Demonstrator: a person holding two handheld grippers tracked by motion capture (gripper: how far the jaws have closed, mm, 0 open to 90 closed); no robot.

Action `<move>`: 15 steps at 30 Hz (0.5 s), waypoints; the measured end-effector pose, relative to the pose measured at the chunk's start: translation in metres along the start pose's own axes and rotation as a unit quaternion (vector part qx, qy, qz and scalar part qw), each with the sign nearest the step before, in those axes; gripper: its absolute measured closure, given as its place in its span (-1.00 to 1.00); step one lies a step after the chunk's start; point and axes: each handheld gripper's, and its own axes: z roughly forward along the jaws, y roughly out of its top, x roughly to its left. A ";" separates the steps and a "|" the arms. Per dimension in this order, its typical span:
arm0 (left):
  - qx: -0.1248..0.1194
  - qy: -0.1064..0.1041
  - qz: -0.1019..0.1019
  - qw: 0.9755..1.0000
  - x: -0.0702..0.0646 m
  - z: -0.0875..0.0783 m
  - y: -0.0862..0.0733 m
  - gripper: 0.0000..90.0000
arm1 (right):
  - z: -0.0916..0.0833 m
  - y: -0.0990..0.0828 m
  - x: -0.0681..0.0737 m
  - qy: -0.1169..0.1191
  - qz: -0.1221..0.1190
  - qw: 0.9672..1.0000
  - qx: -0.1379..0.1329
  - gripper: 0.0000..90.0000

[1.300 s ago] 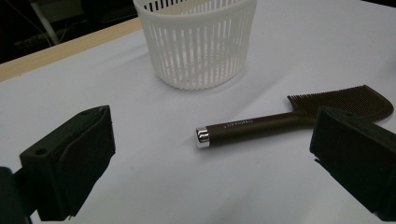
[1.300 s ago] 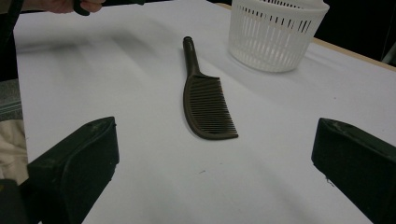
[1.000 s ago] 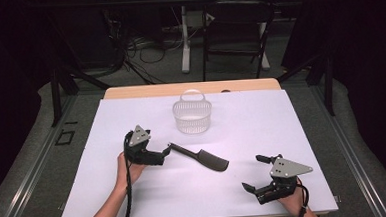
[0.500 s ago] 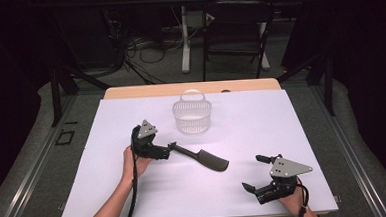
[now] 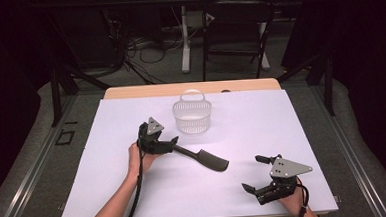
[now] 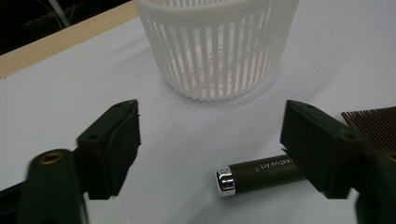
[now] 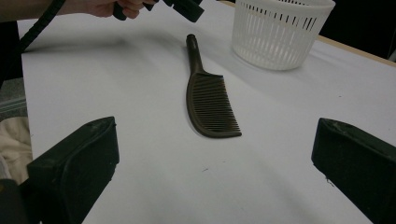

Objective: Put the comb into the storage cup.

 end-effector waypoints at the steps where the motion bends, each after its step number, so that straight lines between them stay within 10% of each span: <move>1: 0.004 -0.002 0.003 1.000 0.000 0.001 0.000 -0.29 | 0.000 0.000 0.000 0.000 0.000 1.000 0.000 -0.99; 8: 0.016 -0.044 0.014 0.999 0.001 0.003 -0.002 0.63 | 0.001 -0.001 -0.001 0.001 0.001 1.000 0.003 -0.98; 15: 0.030 -0.046 0.010 0.998 0.002 0.012 -0.002 0.97 | 0.001 0.000 -0.001 0.002 0.000 1.000 0.003 -0.98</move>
